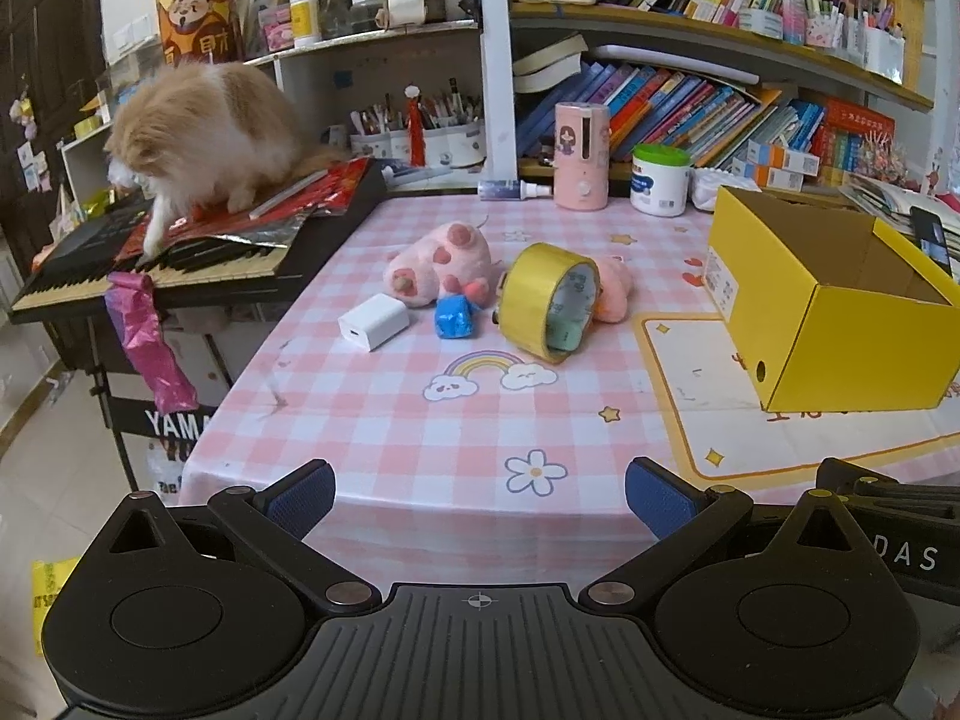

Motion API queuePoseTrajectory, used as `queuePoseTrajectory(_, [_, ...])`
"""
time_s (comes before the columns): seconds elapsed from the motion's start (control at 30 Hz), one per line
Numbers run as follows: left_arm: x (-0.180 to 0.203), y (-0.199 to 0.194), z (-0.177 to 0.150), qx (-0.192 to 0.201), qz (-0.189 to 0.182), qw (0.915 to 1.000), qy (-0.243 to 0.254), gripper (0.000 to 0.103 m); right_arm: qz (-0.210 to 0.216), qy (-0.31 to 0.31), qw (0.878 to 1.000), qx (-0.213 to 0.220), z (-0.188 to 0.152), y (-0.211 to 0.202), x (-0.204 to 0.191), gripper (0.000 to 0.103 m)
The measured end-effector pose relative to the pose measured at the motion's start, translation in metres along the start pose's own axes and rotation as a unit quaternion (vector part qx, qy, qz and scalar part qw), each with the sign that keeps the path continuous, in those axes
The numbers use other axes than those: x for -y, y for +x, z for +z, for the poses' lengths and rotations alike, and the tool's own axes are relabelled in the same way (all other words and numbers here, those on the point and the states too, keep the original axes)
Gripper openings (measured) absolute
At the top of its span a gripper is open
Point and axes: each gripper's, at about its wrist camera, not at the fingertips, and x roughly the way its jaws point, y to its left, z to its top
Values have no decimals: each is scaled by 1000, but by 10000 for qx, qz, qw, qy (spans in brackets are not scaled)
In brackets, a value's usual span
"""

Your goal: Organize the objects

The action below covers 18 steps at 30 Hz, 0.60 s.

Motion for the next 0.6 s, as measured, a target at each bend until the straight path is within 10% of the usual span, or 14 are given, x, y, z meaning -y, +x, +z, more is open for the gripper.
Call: queuePoseTrajectory(0.6, [-24, 19, -1, -273, 243, 9986, -394, 103, 377, -244, 9989, -139, 7, 17, -22, 103])
